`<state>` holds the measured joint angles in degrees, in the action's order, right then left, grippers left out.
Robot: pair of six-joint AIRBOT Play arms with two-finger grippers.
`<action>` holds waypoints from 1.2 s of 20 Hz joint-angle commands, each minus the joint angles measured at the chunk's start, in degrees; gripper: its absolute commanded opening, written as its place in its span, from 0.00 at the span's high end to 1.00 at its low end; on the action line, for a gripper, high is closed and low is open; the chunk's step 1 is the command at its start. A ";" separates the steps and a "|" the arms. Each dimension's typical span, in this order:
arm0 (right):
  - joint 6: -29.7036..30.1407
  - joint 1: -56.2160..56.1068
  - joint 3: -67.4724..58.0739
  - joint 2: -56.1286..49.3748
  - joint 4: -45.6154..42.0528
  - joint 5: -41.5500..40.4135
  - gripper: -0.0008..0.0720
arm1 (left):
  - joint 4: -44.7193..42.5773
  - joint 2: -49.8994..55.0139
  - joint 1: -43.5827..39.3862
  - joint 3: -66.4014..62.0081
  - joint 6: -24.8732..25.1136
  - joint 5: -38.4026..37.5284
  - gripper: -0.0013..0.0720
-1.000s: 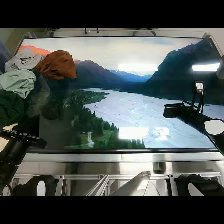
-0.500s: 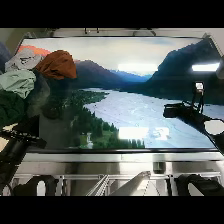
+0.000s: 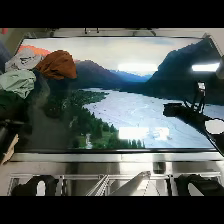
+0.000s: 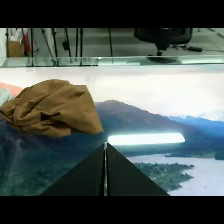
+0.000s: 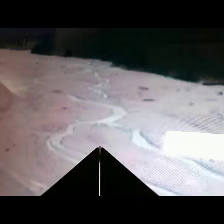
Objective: Fold the shirts.
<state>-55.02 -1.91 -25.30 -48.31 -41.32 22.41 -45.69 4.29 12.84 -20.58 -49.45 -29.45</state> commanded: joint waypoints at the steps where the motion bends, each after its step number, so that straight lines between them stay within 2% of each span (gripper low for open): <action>1: -0.94 0.02 0.00 -0.02 7.52 -0.37 0.97 | -4.96 21.86 0.04 -15.50 -0.98 -4.11 0.96; 3: -0.94 0.02 0.00 -0.04 8.20 1.29 0.97 | -5.79 36.09 0.04 -26.84 -1.42 -12.87 0.97; 5: -0.94 0.02 0.00 -0.04 8.17 3.80 0.96 | -5.73 50.27 0.04 -39.01 -4.85 -21.49 0.98; 8: -0.94 0.02 0.00 -0.04 8.17 6.56 0.96 | -5.81 68.61 0.04 -55.54 -6.19 -30.73 0.97; 9: -0.94 0.02 0.00 -0.04 8.20 6.54 0.96 | -5.84 74.47 0.07 -61.33 -6.71 -33.68 0.75; 10: -0.94 0.02 0.00 -0.04 8.17 6.51 0.96 | -6.08 79.41 0.11 -66.36 -7.58 -36.22 0.40; 11: -0.94 0.02 0.00 -0.04 8.17 6.51 0.96 | -7.37 83.89 0.22 -71.01 -8.35 -38.10 0.00; 13: -0.94 0.02 0.00 -0.04 8.20 6.51 0.96 | -11.69 91.60 0.20 -78.71 -12.22 -38.49 0.01; 18: -0.94 0.02 0.00 -0.04 8.20 6.54 0.96 | -24.65 104.00 0.17 -90.23 -14.29 -36.48 0.01; 22: -0.94 0.02 0.00 -0.04 8.17 6.54 0.96 | -26.86 112.91 0.22 -97.72 -15.15 -34.53 0.01; 24: -0.94 0.02 0.00 -0.04 8.20 6.54 0.96 | -26.84 114.92 0.17 -96.61 -15.12 -27.61 0.01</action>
<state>-55.94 -1.91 -25.30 -48.31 -33.12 28.88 -70.43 114.74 12.99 -115.20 -64.07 -63.13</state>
